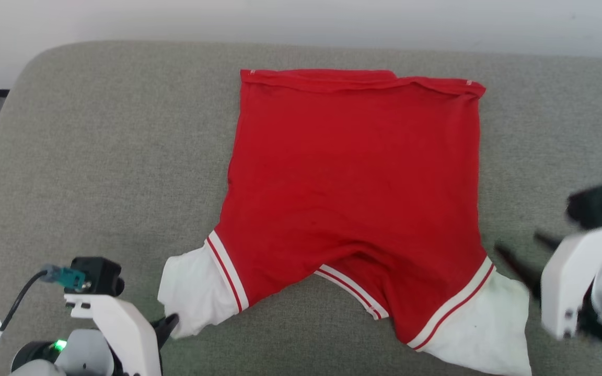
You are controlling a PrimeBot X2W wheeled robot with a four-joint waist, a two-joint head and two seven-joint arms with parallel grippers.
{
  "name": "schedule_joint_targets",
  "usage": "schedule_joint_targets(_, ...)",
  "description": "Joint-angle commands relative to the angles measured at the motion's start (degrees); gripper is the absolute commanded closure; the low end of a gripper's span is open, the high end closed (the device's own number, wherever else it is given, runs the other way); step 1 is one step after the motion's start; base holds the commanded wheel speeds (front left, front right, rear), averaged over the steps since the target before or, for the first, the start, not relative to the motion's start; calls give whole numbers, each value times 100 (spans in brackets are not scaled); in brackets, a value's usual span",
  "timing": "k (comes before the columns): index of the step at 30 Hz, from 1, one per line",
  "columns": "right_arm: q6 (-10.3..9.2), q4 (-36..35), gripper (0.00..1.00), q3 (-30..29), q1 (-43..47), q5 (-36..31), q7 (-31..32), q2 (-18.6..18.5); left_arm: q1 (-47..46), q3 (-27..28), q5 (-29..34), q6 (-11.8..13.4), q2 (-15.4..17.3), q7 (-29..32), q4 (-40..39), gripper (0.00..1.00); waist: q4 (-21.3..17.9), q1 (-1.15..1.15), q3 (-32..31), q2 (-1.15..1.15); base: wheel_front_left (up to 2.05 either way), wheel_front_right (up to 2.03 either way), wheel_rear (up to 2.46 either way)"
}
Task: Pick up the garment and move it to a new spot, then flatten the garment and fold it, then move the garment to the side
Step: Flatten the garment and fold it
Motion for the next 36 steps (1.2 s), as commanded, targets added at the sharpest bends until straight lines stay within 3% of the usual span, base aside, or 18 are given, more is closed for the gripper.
schedule_joint_targets(1,-2,11,0,-38,-118,-12,-72,56,-77,17,33,-30,-16,-25,10,100,20,0,50,0,0,0,0)
schedule_joint_targets(7,-1,697,0,-104,-1214,-512,-903,67,-366,-54,171,-223,-226,-60,136,100,162,0,319,0,0,0,0)
schedule_joint_targets(17,-2,3064,0,-51,-3135,-894,-1469,-184,-920,-239,291,-581,-636,44,447,100,626,0,795,0,0,0,0)
schedule_joint_targets(26,-2,5206,0,-339,-4575,-1350,-1373,-367,-1393,-396,399,-969,-1022,78,791,100,1127,0,1325,0,0,0,0)
schedule_joint_targets(33,0,6888,0,-1145,-5074,-1644,-863,-56,-1620,-484,405,-1225,-1283,31,1112,100,1374,0,1565,0,0,0,0)
schedule_joint_targets(36,1,7433,0,-1078,-4992,-1894,-506,27,-1666,-495,375,-1286,-1385,3,1244,100,1409,0,1566,0,0,0,0)
